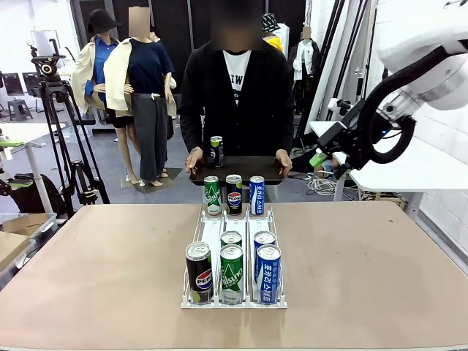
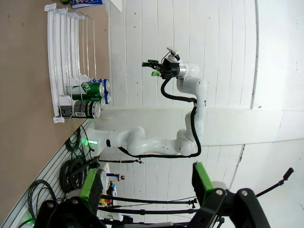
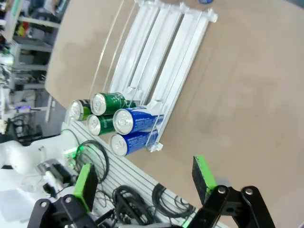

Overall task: Retrieve and hand over the desired beverage to the person.
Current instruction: Pick up another can of the same type that the person held from the Automatic Can Dispenser.

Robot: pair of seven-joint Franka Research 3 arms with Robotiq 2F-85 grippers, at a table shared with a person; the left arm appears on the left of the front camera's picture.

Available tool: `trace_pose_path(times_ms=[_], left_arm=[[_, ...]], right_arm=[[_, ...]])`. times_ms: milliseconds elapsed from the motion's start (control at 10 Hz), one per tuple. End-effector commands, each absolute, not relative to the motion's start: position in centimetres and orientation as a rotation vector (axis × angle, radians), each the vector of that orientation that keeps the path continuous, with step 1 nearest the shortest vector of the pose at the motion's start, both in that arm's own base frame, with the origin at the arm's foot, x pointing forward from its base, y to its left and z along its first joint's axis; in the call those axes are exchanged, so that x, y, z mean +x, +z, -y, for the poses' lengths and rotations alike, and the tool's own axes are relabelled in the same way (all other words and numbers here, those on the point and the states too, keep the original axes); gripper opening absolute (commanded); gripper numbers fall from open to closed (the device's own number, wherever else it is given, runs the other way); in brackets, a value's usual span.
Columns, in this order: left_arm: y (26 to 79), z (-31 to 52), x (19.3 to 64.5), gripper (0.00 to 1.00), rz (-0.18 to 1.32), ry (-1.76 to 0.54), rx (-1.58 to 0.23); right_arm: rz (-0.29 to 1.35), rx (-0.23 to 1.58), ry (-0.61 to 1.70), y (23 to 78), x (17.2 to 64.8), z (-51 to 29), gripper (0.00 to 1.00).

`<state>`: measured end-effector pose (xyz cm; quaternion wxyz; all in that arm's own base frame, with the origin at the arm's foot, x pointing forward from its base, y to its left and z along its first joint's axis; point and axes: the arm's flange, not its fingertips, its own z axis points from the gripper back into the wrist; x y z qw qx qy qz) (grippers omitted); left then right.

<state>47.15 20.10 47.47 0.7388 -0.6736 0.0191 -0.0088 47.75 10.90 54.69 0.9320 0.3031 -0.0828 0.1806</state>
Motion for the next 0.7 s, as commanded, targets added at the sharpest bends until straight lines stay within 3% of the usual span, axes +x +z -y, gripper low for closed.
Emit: trace_pose_path(times_ms=[0, 600], left_arm=[[47.6, -20.2, 47.1, 1.00, -0.035, -0.014, -1.471], [47.6, -20.2, 47.1, 1.00, -0.035, -0.014, -1.471]], right_arm=[[0.134, 0.556, 0.364, 54.8, 48.8, -13.2, 1.00], [0.066, 0.389, 0.423, 51.8, 46.2, -21.9, 1.00]])
